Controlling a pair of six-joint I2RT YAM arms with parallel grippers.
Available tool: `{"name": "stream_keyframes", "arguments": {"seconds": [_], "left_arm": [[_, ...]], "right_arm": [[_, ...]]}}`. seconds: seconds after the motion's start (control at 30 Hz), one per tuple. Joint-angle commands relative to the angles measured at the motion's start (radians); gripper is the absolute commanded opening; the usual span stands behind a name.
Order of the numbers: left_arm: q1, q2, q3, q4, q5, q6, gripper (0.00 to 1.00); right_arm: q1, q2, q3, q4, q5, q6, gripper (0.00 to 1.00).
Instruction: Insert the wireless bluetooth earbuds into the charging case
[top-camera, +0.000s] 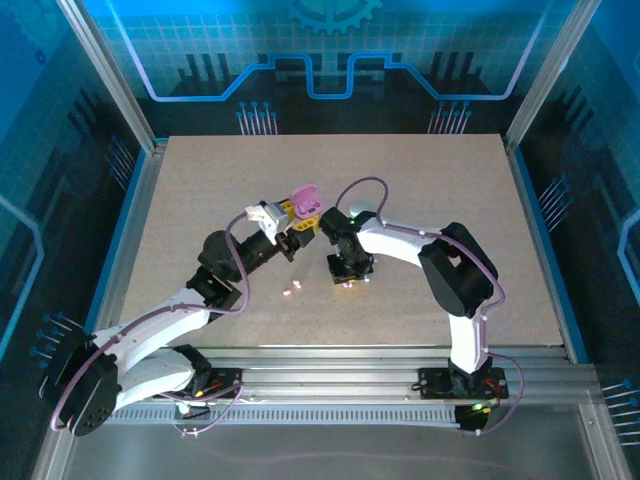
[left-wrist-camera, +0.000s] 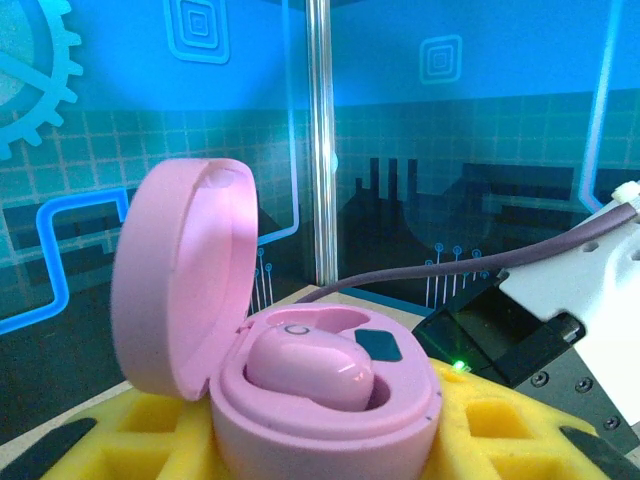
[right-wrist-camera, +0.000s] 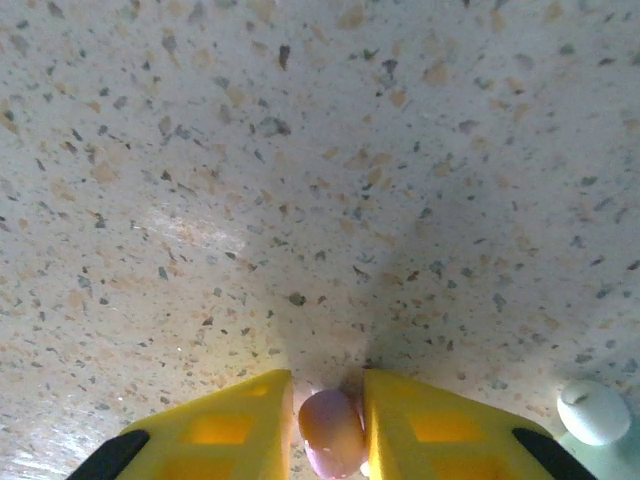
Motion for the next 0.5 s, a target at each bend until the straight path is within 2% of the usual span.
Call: {"name": "stream_keyframes", "arguments": {"seconds": [0.0,0.47], "left_arm": [[-0.003,-0.009,0.001,0.018,-0.007,-0.006,0.33],[-0.003,-0.012,0.000,0.014,-0.007,-0.010,0.33]], "right_arm": [[0.010,0.033,0.033,-0.053,-0.005,-0.032,0.26],[0.012,0.017,0.041,-0.074,-0.009,-0.050,0.20]]}}
